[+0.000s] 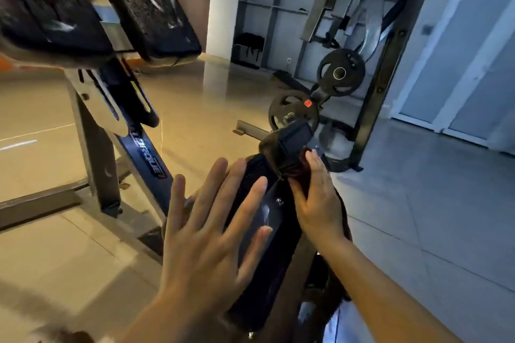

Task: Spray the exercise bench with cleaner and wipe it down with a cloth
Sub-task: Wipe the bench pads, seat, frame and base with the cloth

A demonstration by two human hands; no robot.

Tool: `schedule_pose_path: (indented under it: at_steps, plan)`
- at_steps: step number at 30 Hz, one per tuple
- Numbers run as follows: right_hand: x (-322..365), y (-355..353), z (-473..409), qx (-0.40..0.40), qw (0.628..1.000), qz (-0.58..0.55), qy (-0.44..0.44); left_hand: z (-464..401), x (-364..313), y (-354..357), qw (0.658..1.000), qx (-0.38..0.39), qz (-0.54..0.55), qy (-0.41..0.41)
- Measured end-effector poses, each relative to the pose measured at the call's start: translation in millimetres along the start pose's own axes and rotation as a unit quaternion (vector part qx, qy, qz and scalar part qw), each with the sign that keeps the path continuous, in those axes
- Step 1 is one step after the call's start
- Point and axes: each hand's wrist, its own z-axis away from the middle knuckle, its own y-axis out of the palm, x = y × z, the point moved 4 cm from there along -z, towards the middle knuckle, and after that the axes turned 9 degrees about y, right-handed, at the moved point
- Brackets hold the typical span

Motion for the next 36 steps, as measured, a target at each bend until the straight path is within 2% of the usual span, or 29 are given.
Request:
schedule_pose_path:
  at_steps: [6,9,11,15,17,19,21,24,30,33,36]
  plan:
    - [4,-7,10,-0.007,0.992,-0.069,0.106,-20,31,-10,0.992,0.010,0.122,-0.032]
    - [5,-18,9,0.011,0.970,-0.120,0.212,-20,57,1,0.976,0.052,0.197,-0.071]
    - [7,-27,-5,0.014,0.957,-0.145,0.250,-19,63,8,0.962,0.056,0.258,-0.064]
    - [25,-41,-45,0.008,0.981,-0.023,0.191,-20,65,12,0.951,0.030,0.309,-0.009]
    - [40,-41,-65,0.067,0.981,0.037,0.181,-19,69,16,0.948,0.041,0.316,-0.005]
    - [52,-34,-79,0.177,0.959,0.137,0.176,-21,72,21,0.946,0.063,0.318,-0.014]
    - [58,-26,-83,0.267,0.916,0.258,0.150,-23,71,24,0.940,0.073,0.333,-0.017]
    - [65,-21,-79,0.286,0.884,0.357,0.093,-25,69,26,0.930,0.070,0.361,-0.018]
    - [82,-24,-48,0.273,0.895,0.353,0.016,-21,73,28,0.898,0.088,0.427,-0.059]
    - [87,-32,-31,0.260,0.909,0.326,0.012,-16,77,31,0.876,0.085,0.467,-0.086]
    - [90,-34,-32,0.255,0.914,0.314,0.025,-15,77,30,0.874,0.082,0.472,-0.083]
